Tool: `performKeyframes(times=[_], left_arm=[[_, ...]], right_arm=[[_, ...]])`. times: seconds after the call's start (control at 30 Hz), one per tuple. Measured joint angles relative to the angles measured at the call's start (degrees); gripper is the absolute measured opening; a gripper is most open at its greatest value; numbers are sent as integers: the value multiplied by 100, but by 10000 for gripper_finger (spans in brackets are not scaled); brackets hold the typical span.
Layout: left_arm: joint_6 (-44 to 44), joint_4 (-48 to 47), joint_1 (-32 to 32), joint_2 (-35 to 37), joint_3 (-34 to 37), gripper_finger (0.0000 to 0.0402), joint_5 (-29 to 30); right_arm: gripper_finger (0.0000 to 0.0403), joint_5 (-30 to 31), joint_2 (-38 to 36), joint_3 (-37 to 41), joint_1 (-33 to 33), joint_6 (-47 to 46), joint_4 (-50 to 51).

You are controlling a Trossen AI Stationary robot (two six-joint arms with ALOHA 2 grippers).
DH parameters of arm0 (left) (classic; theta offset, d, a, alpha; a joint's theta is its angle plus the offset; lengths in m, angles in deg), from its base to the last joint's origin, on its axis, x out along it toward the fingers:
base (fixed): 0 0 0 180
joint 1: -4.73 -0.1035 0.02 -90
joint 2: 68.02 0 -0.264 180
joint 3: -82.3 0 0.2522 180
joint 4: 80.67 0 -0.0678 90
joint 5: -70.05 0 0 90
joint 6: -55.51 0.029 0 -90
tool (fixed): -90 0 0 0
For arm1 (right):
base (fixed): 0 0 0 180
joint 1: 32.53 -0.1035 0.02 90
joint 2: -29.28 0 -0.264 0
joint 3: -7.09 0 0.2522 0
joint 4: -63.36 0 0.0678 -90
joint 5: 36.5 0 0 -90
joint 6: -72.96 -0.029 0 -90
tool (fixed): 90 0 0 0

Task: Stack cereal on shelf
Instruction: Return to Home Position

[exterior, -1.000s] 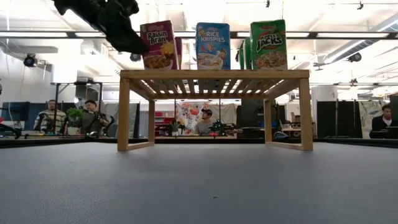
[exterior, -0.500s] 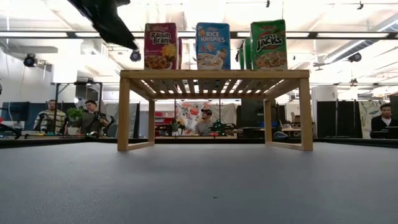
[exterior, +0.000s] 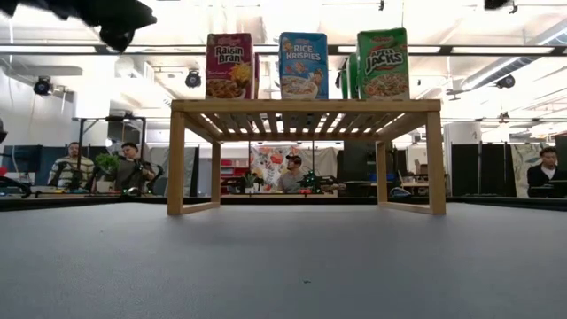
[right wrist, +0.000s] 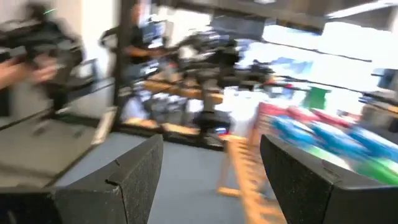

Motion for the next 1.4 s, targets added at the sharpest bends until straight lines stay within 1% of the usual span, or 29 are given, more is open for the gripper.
performKeyframes(times=[0.07, 0.1, 0.17, 0.23, 0.33, 0.37, 0.43, 0.53, 0.7, 0.73, 0.8, 0.87, 0.93, 1.07, 1.2, 1.4], left_arm=[[-48, 286, 2, 353, 399, 44, -9], [-60, 425, 2, 513, 576, 31, -6], [-83, 593, 3, 805, 905, 10, -6], [-150, 826, 9, 1054, 1237, 4, -9], [-278, 1232, 11, 1403, 1724, 7, -45], [-296, 1406, 11, 1500, 1890, 7, -53], [-342, 1597, 16, 1727, 2232, 5, -129], [-399, 2031, 22, 1994, 2703, 2, -191], [-404, 2412, 20, 2333, 3268, 1, -202], [-403, 2491, 20, 2385, 3379, 1, -204], [-394, 2748, 20, 2451, 3603, 1, -262], [-313, 2530, 22, 2481, 3634, 1, -353], [-284, 2534, 24, 2462, 3638, 1, -460], [-280, 2530, 26, 2474, 3638, 1, -500], [-283, 2523, 26, 2461, 3585, 1, -494], [-283, 2516, 26, 2452, 3577, 1, -485]], right_arm=[[258, 398, -440, 339, 6, -1, -22], [258, 501, -656, 492, 8, -2, -64], [255, 514, -1093, 750, 4, -31, -141], [249, 535, -1471, 1058, 5, -55, -37], [231, 488, -1481, 1399, 14, 42, -257], [223, 350, -1436, 1493, 22, -1, -458], [205, 263, -1298, 1755, 15, 4, -842], [174, 92, -1272, 2123, 13, -197, -1004], [112, 106, -1311, 2871, 17, -618, -1606], [100, 108, -1316, 3010, 19, -722, -1632], [77, 99, -1306, 2998, 23, -1069, -1316], [57, 95, -1279, 3002, 25, -1245, -1172], [40, 59, -1274, 3002, 21, -1262, -1167], [20, 107, -1274, 3003, 23, -1044, -1159], [13, 202, -1226, 3004, 23, -451, -1141], [13, 256, -1154, 3004, 23, -447, -1137]])
